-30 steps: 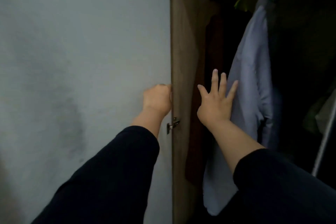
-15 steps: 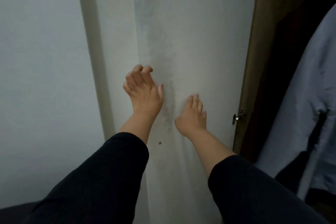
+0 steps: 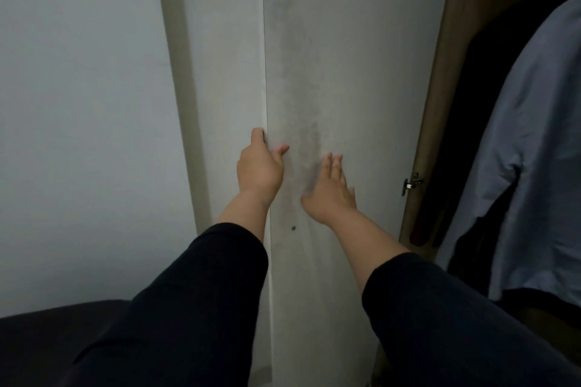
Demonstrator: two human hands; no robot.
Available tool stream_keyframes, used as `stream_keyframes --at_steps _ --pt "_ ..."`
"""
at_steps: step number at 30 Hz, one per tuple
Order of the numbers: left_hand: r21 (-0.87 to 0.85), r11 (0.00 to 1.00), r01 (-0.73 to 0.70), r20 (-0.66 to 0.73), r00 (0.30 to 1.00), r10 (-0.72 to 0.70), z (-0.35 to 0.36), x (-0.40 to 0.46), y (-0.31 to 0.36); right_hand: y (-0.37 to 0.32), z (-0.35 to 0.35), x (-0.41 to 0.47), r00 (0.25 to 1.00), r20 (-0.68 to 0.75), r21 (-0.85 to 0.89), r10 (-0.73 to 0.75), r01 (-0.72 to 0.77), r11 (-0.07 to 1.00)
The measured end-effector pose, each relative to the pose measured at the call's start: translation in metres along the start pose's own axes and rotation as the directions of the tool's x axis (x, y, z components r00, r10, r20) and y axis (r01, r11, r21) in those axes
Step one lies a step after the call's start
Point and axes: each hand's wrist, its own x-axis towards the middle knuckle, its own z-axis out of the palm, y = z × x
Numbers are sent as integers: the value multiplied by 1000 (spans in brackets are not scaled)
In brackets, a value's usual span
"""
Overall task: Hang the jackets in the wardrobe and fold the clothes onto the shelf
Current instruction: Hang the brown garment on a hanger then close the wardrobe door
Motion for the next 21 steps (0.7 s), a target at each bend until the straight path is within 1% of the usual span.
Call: stream_keyframes --at_steps 4,8,11,14,16,18,19,21 --pt "24 999 -42 -35 998 43 -3 -34 25 12 -12 -30 999 37 37 -32 31 999" --pt "-4 997 -80 -20 997 80 0 -75 58 33 -30 -69 995 77 80 -63 57 995" --pt "-46 993 -111 17 994 112 5 -110 88 55 -47 -102 991 102 102 -92 82 991" --pt "-136 984 -111 94 988 124 12 -144 119 78 -67 -131 991 102 141 -88 73 987" --pt "-215 974 -68 174 979 107 18 -163 137 95 -84 -149 995 69 166 -72 60 984" --pt "-316 948 -25 272 955 116 25 -180 154 111 -105 -168 996 58 123 -66 58 991" --pt "-353 935 -27 318 936 148 28 -187 162 120 -115 -177 996 56 85 -71 66 994" --pt "-370 926 -75 413 879 237 35 -199 176 138 -137 -193 997 45 -2 -66 66 998"
